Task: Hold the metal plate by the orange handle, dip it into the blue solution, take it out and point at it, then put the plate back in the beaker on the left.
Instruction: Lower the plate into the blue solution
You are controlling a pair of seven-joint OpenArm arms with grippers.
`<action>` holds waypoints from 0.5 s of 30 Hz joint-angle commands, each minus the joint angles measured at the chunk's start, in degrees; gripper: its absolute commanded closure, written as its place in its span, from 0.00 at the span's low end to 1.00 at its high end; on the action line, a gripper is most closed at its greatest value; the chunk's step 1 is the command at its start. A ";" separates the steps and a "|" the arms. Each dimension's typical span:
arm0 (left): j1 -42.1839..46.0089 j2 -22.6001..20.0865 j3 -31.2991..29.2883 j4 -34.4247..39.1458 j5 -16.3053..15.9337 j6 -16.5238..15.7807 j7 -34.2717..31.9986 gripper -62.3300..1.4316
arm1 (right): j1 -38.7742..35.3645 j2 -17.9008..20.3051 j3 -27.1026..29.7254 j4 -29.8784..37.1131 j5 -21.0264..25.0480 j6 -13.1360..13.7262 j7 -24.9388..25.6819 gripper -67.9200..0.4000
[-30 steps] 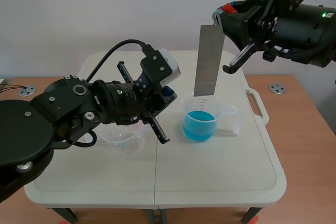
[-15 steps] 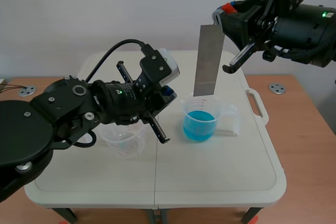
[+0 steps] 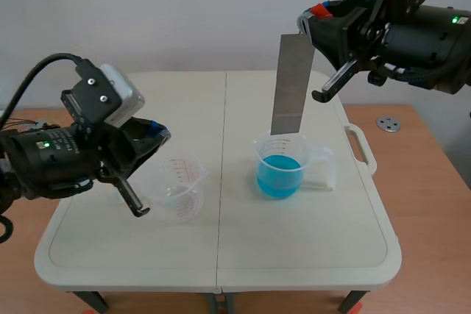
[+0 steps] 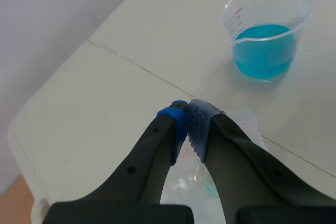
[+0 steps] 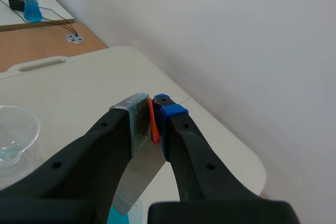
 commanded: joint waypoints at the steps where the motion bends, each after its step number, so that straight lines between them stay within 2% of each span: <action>1: 2.93 -1.33 -2.54 2.25 -1.57 0.15 -1.68 0.95 | 0.98 0.13 0.35 1.11 1.01 0.33 0.94 0.98; 7: 16.52 -4.85 -13.57 8.04 -5.33 0.13 -5.64 0.95 | 0.96 -0.20 0.33 0.90 0.98 0.33 0.28 0.98; 15: 35.50 -4.96 -27.65 12.33 -9.92 0.07 -12.74 0.95 | 0.96 -0.22 0.28 -1.05 0.98 0.33 0.57 0.98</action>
